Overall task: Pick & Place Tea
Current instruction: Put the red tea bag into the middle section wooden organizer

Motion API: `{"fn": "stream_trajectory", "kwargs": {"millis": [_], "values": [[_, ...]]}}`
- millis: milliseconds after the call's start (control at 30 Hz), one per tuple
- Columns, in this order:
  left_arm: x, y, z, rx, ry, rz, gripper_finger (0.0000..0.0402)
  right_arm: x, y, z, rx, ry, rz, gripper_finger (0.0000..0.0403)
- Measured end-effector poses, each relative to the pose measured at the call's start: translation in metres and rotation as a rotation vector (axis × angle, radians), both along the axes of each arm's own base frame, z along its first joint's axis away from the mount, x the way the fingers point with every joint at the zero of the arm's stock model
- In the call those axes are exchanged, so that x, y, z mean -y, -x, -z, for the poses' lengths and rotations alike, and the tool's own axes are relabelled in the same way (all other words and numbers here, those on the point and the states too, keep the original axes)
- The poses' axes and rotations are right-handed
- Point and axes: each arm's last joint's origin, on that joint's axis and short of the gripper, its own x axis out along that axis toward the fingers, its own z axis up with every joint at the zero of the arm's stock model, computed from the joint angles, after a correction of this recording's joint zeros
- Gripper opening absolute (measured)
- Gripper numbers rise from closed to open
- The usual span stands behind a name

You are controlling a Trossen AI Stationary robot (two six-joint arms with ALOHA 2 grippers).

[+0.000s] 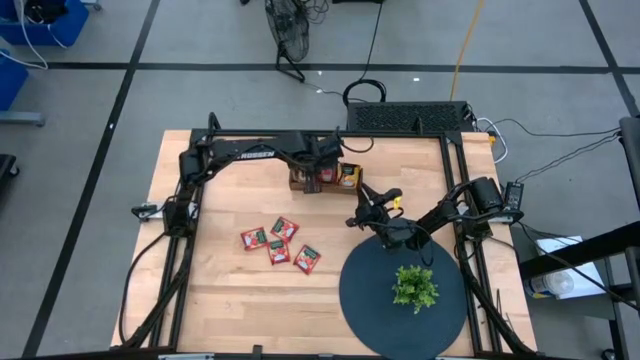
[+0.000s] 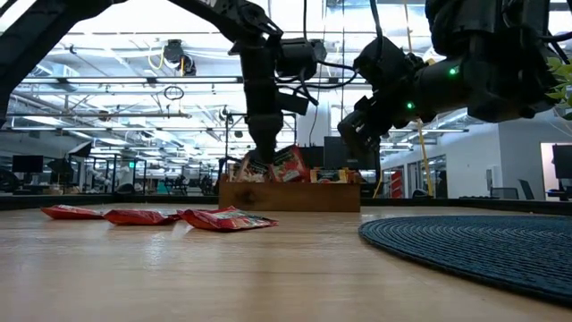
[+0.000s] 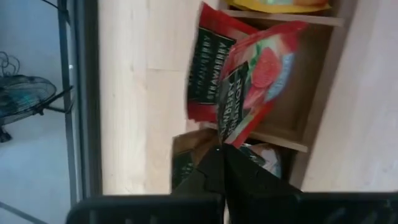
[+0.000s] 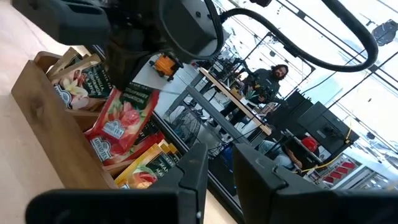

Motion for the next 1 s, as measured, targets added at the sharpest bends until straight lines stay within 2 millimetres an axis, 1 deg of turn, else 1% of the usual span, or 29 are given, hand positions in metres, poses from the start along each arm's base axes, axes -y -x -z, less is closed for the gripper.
{"fn": "stream_trajectory", "kwargs": {"millis": [200,433,767,867,1000], "values": [[-0.006,-0.005,0.01,0.007,0.006,0.013,0.0,0.0,0.0,0.0,0.001,0.0,0.0,0.0061],[-0.002,-0.008,0.024,-0.04,0.008,0.033,0.0004,0.0,0.0,0.0,0.011,-0.005,-0.004,0.0061],[0.012,-0.011,0.02,-0.081,-0.13,0.023,0.0016,0.0,0.0,0.0,0.013,-0.006,-0.004,0.0061],[0.016,-0.012,0.019,-0.098,-0.188,0.019,0.0027,0.0,0.0,0.0,0.012,-0.006,-0.004,0.0061],[0.023,-0.014,0.018,-0.113,-0.252,0.018,0.0053,0.0,0.0,0.0,0.012,-0.006,-0.004,0.0061]]}}
